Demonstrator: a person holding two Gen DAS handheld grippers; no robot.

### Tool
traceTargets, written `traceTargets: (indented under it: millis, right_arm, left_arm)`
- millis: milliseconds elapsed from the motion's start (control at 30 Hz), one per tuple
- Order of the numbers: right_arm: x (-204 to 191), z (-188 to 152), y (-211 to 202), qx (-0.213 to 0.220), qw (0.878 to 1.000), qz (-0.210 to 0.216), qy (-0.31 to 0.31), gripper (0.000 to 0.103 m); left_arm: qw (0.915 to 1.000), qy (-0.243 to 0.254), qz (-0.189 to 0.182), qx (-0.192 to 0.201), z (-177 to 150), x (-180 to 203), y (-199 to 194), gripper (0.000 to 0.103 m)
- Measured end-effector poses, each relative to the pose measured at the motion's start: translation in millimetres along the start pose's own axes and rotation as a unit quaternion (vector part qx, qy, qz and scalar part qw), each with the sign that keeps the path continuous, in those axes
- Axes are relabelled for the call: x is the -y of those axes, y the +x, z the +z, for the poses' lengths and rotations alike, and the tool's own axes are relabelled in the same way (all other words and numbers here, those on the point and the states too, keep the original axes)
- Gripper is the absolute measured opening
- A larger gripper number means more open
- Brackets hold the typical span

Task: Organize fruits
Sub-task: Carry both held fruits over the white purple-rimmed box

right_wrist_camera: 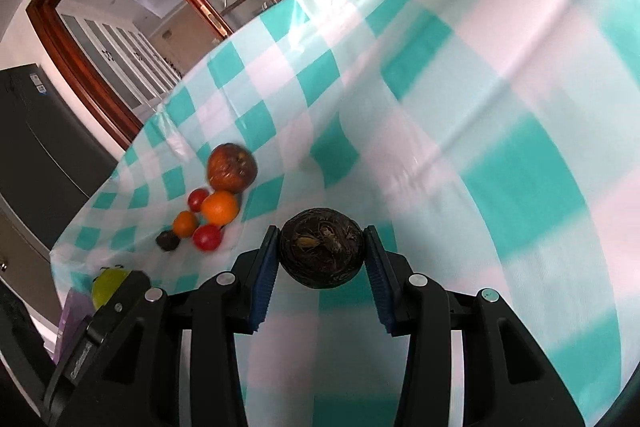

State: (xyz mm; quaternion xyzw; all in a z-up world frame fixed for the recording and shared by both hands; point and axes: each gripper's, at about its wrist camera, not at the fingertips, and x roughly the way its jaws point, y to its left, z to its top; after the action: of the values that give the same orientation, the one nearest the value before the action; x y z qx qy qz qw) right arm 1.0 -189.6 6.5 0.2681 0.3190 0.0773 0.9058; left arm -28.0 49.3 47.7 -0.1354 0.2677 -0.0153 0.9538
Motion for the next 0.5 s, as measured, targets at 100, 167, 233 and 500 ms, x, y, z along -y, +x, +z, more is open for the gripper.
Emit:
traceTargets:
  millis: [100, 167, 233, 500]
  right_arm:
    - [-4, -16, -20, 0.002, 1.000, -0.002, -0.006, 0.042]
    - [-8, -27, -34, 0.009, 1.000, -0.003, -0.017, 0.042]
    - [-13, -35, -44, 0.014, 1.000, -0.004, -0.028, 0.042]
    - [-23, -63, -75, 0.001, 0.999, 0.005, -0.041, 0.042]
  left_arm:
    - [0.9999, 0.009, -0.011, 0.004, -13, 2, -21, 0.063]
    - [0.9996, 0.014, -0.021, 0.010, -20, 3, -37, 0.063]
    - [0.9992, 0.026, -0.025, 0.018, -31, 3, -60, 0.063]
    - [0.9974, 0.050, -0.044, 0.029, -39, 5, -126, 0.063]
